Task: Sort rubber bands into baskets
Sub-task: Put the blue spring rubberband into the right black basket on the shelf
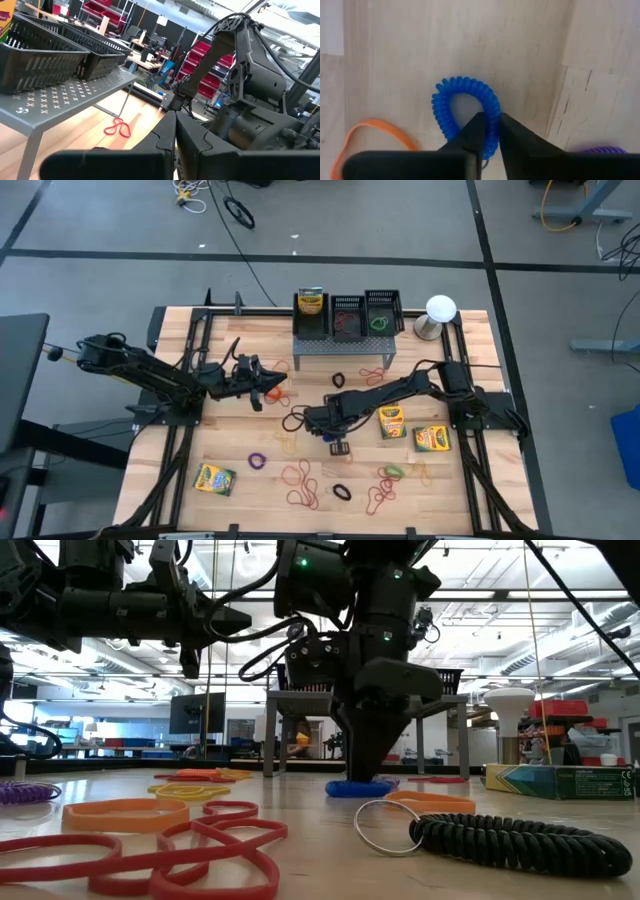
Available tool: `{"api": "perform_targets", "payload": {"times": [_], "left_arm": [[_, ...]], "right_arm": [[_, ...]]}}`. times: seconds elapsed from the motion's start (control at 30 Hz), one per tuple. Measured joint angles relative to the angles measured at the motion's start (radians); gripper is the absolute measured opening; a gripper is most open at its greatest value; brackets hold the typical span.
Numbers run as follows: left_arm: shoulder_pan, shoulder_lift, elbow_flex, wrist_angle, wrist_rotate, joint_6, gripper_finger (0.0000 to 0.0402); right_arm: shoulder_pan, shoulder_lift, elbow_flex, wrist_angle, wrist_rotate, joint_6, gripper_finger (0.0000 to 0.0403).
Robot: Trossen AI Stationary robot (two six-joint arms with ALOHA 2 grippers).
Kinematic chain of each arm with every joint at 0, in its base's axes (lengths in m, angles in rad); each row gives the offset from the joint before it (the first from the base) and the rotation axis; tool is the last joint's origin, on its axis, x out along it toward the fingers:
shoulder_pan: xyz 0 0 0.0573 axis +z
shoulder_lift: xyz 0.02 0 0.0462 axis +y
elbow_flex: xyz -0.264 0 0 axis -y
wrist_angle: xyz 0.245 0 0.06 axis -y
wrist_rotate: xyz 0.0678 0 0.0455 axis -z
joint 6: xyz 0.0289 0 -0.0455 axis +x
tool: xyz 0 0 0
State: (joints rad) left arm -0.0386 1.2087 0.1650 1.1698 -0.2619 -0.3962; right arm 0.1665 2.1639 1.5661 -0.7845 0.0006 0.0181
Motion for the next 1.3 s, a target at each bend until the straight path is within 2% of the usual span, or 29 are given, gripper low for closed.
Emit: {"api": "perform_targets", "payload": {"times": [0.17, 0.43, 0.57, 0.67, 0.8, 0.9, 1.13, 1.3], "left_arm": [[0.0, 0.0, 0.0, 0.001, 0.0, 0.0, 0.0018], [0.0, 0.0, 0.0, 0.003, 0.0, 0.0, 0.0018], [0.0, 0.0, 0.0, 0.002, 0.0, 0.0, 0.0018], [0.0, 0.0, 0.0, -0.001, 0.0, 0.0, 0.0018], [0.0, 0.0, 0.0, 0.002, 0.0, 0.0, 0.0018], [0.0, 0.0, 0.0, 0.001, 0.0, 0.0, 0.0018], [0.0, 0.0, 0.0, 0.003, 0.0, 0.0, 0.0018], [0.0, 0.0, 0.0, 0.001, 0.0, 0.0, 0.0018]], "right_arm": [[0.001, -0.029, -0.004, 0.004, -0.002, 0.028, 0.0018], [0.001, -0.246, -0.003, -0.063, -0.01, 0.164, 0.0022], [-0.011, -0.401, -0.002, -0.12, 0.047, 0.218, 0.0022], [-0.053, -0.512, -0.003, -0.174, 0.133, 0.245, 0.0022], [-0.174, -0.636, -0.002, -0.228, 0.245, 0.254, 0.0022], [-0.322, -0.682, -0.002, -0.245, 0.292, 0.221, 0.0022], [-0.711, -0.664, -0.002, -0.236, 0.269, 0.099, 0.0022], [-0.853, -0.598, -0.002, -0.223, 0.224, -0.011, 0.0023]]}}
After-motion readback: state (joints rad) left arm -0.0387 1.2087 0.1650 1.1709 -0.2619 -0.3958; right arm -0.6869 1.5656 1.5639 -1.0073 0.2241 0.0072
